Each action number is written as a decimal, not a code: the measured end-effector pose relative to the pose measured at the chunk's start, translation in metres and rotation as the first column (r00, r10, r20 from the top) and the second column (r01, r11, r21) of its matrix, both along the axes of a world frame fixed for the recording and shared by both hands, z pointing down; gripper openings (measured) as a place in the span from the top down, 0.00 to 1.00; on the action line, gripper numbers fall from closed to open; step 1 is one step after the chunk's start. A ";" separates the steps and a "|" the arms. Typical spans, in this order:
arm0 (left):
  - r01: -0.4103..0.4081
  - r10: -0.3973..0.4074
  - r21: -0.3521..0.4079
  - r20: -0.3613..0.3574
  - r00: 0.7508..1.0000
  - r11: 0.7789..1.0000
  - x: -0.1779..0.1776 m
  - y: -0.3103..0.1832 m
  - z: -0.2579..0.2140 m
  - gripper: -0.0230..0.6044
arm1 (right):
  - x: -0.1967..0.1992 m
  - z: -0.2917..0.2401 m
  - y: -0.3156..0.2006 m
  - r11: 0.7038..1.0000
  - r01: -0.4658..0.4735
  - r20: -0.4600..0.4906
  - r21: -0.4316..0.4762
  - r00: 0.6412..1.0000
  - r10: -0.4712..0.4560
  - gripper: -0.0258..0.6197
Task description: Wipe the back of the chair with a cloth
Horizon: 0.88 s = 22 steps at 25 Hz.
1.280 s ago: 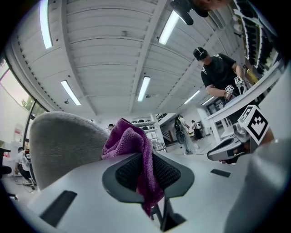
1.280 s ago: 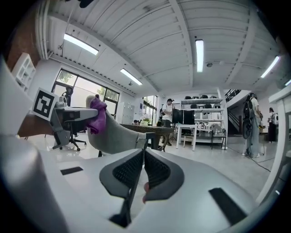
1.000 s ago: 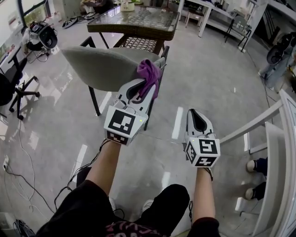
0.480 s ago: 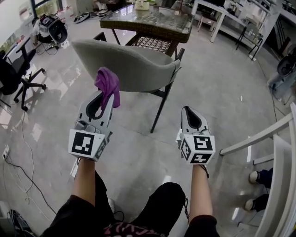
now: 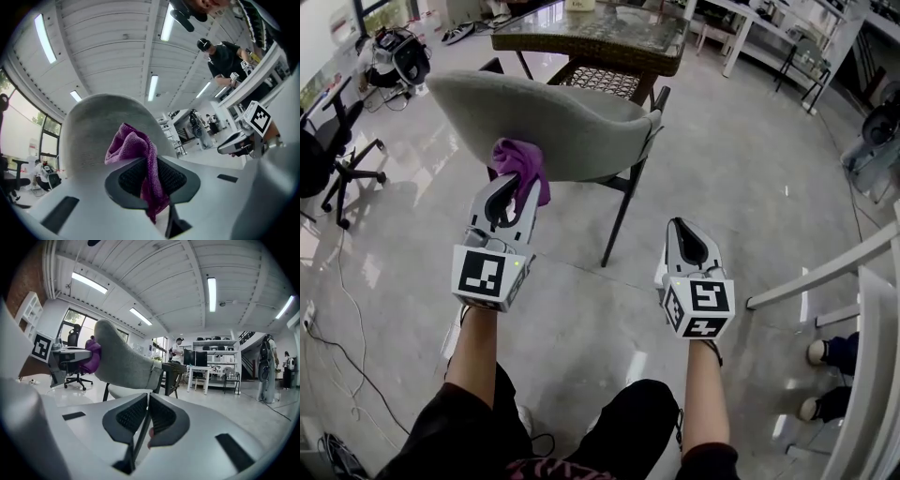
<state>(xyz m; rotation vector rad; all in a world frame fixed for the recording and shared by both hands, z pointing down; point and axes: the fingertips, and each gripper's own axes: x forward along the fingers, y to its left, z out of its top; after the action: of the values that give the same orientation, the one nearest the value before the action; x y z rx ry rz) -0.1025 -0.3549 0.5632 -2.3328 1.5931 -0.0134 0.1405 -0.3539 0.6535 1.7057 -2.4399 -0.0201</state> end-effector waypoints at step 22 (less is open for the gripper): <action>-0.309 0.308 -0.004 -0.035 0.951 0.951 0.131 -0.002 0.006 0.84 | 0.064 0.021 0.032 0.992 -0.123 -0.068 -0.014 0.990 0.122 0.91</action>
<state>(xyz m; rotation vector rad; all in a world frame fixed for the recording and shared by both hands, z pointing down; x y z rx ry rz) 0.0287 -0.3572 0.5693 -2.5754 1.2265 0.0903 0.2042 -0.3215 0.6744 1.8136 -2.2771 -0.0390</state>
